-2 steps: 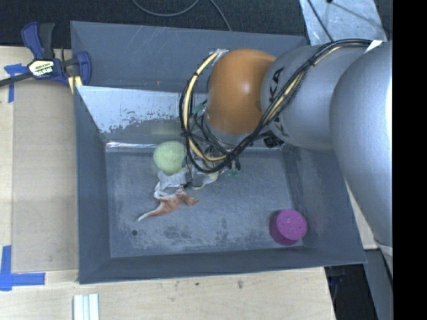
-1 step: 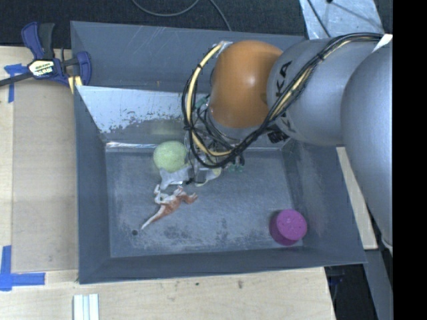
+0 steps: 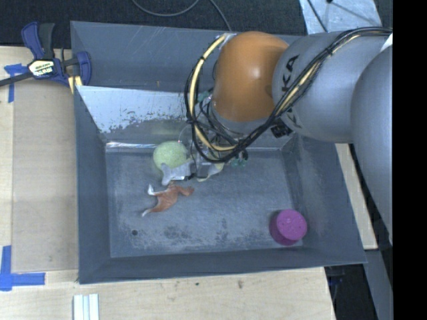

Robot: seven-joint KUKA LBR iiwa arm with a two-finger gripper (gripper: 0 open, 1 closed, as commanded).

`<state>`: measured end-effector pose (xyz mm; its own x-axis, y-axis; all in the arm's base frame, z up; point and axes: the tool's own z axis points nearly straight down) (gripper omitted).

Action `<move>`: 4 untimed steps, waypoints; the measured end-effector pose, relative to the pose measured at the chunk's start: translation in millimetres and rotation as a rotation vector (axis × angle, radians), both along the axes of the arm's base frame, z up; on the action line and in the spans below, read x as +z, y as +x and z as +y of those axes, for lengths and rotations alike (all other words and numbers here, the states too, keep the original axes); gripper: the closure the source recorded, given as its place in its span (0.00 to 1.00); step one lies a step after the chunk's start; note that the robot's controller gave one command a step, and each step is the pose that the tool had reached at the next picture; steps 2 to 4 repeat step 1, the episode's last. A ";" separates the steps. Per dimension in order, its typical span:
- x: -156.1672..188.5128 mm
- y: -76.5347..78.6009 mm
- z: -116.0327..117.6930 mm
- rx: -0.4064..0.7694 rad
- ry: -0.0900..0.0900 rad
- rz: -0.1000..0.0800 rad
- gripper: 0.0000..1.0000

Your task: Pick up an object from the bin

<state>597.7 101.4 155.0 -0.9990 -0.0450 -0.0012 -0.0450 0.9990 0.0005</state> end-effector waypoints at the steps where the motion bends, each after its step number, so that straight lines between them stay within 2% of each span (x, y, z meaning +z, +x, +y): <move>1: 16.4 0.6 0.0 0.000 0.001 -0.005 1.00; 4: 16.4 0.6 0.0 0.000 0.001 -0.005 1.00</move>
Offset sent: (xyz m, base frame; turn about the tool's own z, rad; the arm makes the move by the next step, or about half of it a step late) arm 0.0001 0.0002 0.0234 0.0000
